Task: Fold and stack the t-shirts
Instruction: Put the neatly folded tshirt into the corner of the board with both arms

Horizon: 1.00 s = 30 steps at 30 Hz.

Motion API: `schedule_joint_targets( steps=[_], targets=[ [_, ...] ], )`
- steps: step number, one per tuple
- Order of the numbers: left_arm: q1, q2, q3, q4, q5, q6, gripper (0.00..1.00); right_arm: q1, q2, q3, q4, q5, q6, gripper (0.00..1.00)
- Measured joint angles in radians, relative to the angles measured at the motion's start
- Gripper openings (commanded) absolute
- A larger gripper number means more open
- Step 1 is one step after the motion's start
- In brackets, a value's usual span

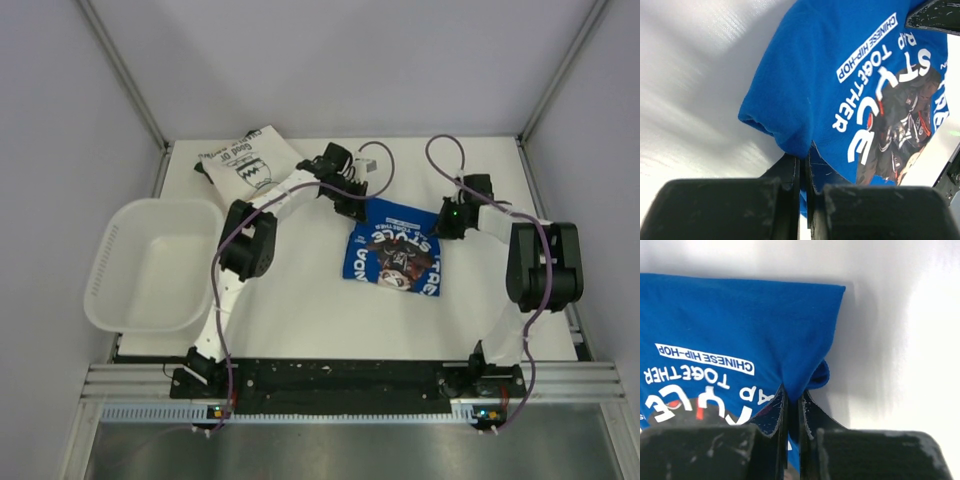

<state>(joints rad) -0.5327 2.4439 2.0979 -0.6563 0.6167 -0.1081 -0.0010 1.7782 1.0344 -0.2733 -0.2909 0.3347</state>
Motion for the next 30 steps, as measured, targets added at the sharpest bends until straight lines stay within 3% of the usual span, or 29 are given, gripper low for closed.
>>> schedule_joint_targets(
  steps=[9,20,30],
  targets=[
    [0.064,-0.171,-0.12,0.001,-0.03,0.083,0.0,0.099,0.0,0.177,0.033,-0.069,0.0,0.0],
    [0.206,-0.424,-0.223,-0.024,-0.057,0.22,0.0,0.243,0.137,0.555,0.043,-0.137,0.001,0.0],
    [0.333,-0.619,-0.251,-0.063,-0.154,0.307,0.0,0.403,0.415,1.13,0.055,-0.142,0.018,0.0]
  ],
)
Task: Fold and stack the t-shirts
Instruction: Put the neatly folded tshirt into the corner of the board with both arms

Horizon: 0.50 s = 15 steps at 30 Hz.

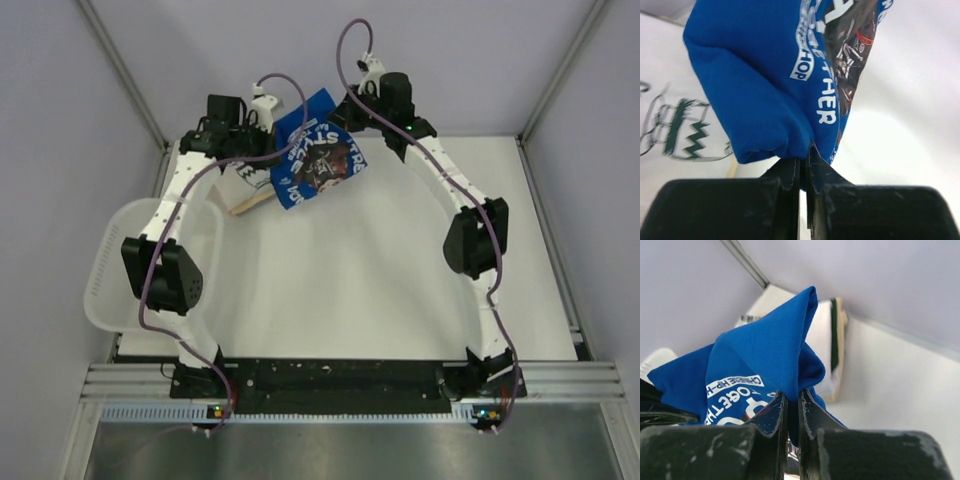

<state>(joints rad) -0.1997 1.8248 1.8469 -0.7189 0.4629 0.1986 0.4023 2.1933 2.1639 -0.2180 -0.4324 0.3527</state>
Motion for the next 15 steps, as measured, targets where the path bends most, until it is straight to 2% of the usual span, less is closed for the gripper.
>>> schedule_joint_targets(
  steps=[3,8,11,15],
  targets=[
    [0.073,-0.019,0.0,0.0,0.0,-0.001,0.0,0.037,0.077,0.112,0.064,0.019,0.026,0.0],
    [0.206,-0.02,0.0,0.005,0.018,0.0,0.0,0.072,0.171,0.163,0.211,0.025,0.081,0.0],
    [0.248,-0.021,0.0,0.02,0.027,0.003,0.0,0.091,0.231,0.185,0.298,0.039,0.088,0.0],
    [0.292,-0.021,-0.003,0.027,0.058,0.003,0.0,0.123,0.341,0.295,0.402,0.081,0.071,0.0]
  ],
)
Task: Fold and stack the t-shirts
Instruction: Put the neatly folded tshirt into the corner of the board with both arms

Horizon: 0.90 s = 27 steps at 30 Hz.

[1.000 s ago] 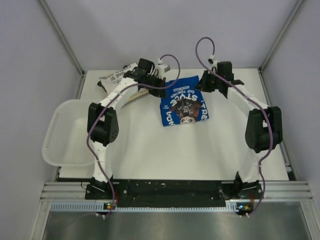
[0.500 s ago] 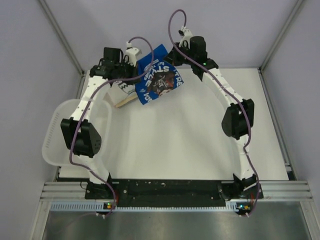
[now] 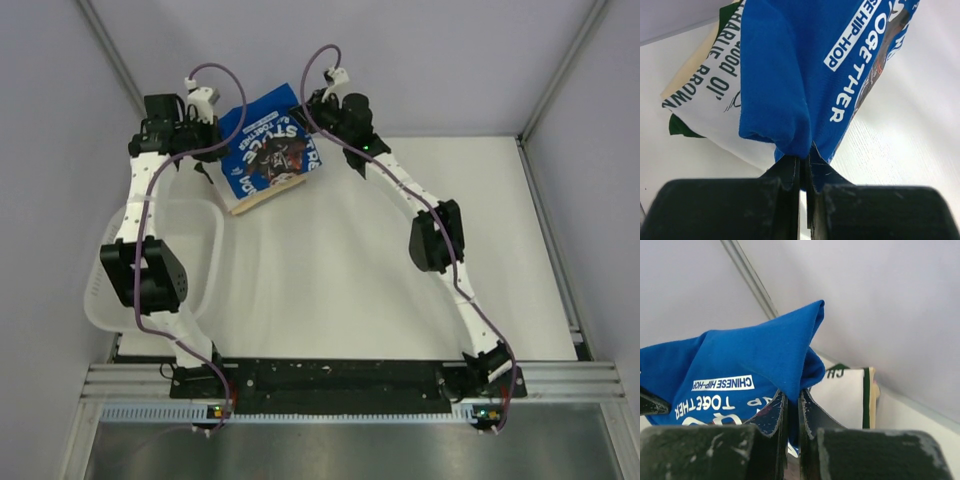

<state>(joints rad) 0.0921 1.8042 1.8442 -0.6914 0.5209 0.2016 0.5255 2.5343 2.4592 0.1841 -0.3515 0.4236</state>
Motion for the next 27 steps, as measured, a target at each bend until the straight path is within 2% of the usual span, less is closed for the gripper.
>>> schedule_joint_targets(
  steps=[8,14,18,21,27],
  targets=[
    [0.074,0.0,-0.009,-0.005,0.066,0.0,0.0,0.057,0.042,0.037,0.114,0.095,-0.049,0.0],
    [0.084,-0.018,-0.068,-0.009,0.123,0.009,0.0,0.072,0.059,0.037,0.153,0.137,-0.056,0.0],
    [0.091,-0.015,-0.065,-0.006,0.124,0.005,0.0,0.088,0.103,0.039,0.237,0.189,-0.071,0.0],
    [0.1,0.031,-0.003,-0.003,0.101,-0.006,0.0,0.097,0.157,0.064,0.296,0.24,-0.093,0.0],
    [0.111,0.226,0.151,0.012,0.058,-0.035,0.0,0.098,0.228,0.069,0.355,0.317,-0.136,0.0]
  ],
)
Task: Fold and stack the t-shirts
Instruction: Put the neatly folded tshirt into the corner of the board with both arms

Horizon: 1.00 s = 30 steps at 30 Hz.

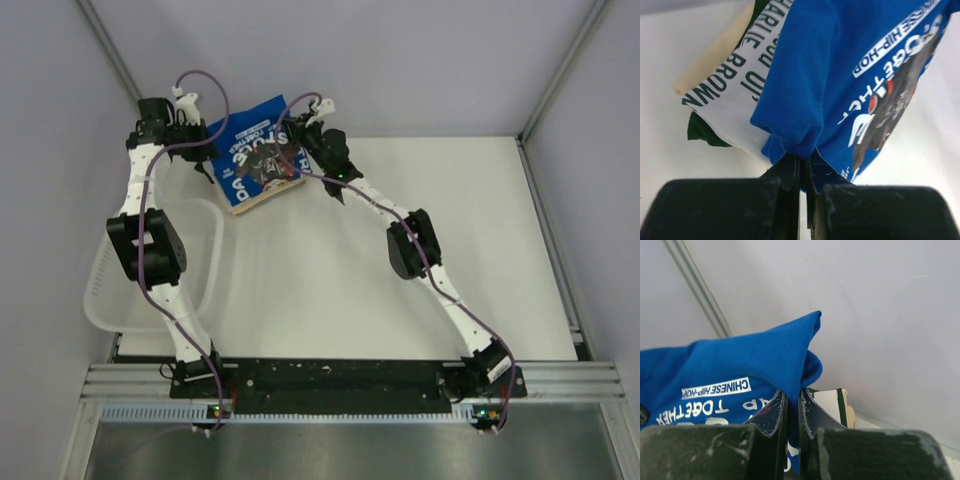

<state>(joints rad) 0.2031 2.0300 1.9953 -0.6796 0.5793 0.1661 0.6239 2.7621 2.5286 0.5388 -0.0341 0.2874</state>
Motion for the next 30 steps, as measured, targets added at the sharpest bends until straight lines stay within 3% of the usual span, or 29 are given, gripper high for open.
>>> schedule_joint_targets(
  steps=[5,11,14,15,16,17,23,26,30],
  targets=[
    [0.004,0.077,0.002,0.0,-0.018,-0.039,0.0,0.003,0.044,0.019,0.023,0.004,-0.025,0.02],
    [0.007,0.086,0.005,0.026,-0.053,-0.071,0.0,0.002,0.048,0.02,0.051,0.027,-0.045,0.52],
    [0.016,0.125,0.053,0.021,-0.095,-0.082,0.0,-0.009,0.048,0.027,0.071,0.061,-0.04,0.64],
    [0.02,0.148,0.08,0.022,-0.108,-0.086,0.0,-0.016,0.048,0.032,0.075,0.071,-0.039,0.73],
    [0.024,0.172,0.106,0.023,-0.12,-0.09,0.0,-0.023,0.048,0.032,0.076,0.079,-0.037,0.94],
    [0.027,0.196,0.13,0.023,-0.132,-0.093,0.01,-0.029,0.048,0.032,0.079,0.084,-0.031,0.99],
    [0.035,0.301,0.201,0.013,-0.185,-0.087,0.45,-0.064,-0.086,-0.22,0.098,0.081,-0.06,0.99],
    [0.036,0.316,0.212,0.011,-0.227,-0.078,0.59,-0.063,-0.202,-0.407,0.121,0.07,-0.084,0.99],
    [0.041,0.315,0.224,0.014,-0.275,-0.063,0.65,-0.058,-0.379,-0.645,0.178,0.057,-0.113,0.99]
  ],
)
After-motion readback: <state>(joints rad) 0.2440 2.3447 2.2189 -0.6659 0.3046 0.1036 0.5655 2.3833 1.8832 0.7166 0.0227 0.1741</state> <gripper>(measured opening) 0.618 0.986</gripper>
